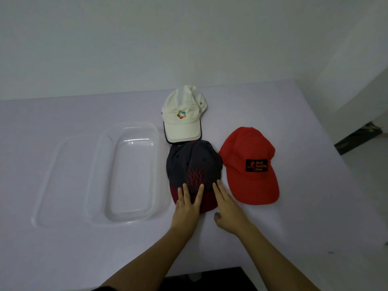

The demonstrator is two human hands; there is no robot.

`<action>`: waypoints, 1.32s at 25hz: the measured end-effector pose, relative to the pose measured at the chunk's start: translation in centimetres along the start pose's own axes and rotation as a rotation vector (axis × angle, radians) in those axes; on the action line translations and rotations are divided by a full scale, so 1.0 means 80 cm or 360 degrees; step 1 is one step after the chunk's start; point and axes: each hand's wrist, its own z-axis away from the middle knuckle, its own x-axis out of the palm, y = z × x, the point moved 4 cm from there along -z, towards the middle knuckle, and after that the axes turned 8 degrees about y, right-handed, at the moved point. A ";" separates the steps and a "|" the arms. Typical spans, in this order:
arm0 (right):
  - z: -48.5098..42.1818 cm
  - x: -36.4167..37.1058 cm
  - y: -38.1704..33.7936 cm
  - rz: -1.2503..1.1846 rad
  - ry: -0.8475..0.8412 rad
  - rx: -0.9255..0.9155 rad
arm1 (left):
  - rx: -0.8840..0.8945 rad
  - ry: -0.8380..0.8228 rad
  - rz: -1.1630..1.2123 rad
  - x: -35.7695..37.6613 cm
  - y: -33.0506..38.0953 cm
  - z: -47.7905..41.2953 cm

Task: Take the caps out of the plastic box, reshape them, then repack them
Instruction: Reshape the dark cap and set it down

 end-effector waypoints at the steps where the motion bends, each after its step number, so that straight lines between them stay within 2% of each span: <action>1: 0.003 -0.001 -0.002 0.0003 -0.0002 -0.0008 | -0.0039 -0.0087 -0.0047 0.002 -0.001 0.000; 3: 0.005 -0.005 -0.005 0.0005 0.0048 -0.0047 | -0.0024 -0.0119 -0.0100 -0.005 0.000 0.005; 6: -0.002 -0.028 -0.013 0.0100 0.0272 -0.0025 | 0.0074 0.0084 -0.0246 -0.040 0.012 0.013; 9: -0.020 -0.060 -0.033 0.0177 0.0619 0.0057 | 0.0126 0.0341 -0.0252 -0.080 0.022 0.014; 13: -0.035 -0.106 -0.086 0.0373 0.0985 -0.0238 | 0.0049 0.0612 -0.0221 -0.138 0.033 -0.007; 15: -0.034 -0.128 -0.108 0.0416 0.1071 -0.0336 | 0.0041 0.0737 -0.0122 -0.160 0.040 -0.017; 18: -0.033 -0.152 -0.122 0.0341 0.1090 -0.0436 | 0.0135 0.0926 0.0075 -0.179 0.050 -0.017; 22: -0.025 -0.153 -0.127 -0.0313 0.0940 -0.0345 | 0.0221 0.1082 0.0331 -0.189 0.065 -0.010; 27: -0.018 -0.153 -0.104 -0.0529 0.0887 -0.0360 | 0.0448 0.1146 0.0294 -0.183 0.067 -0.007; 33: -0.012 -0.144 -0.101 -0.0758 0.0797 -0.0282 | 0.0444 0.1179 0.0427 -0.174 0.072 0.002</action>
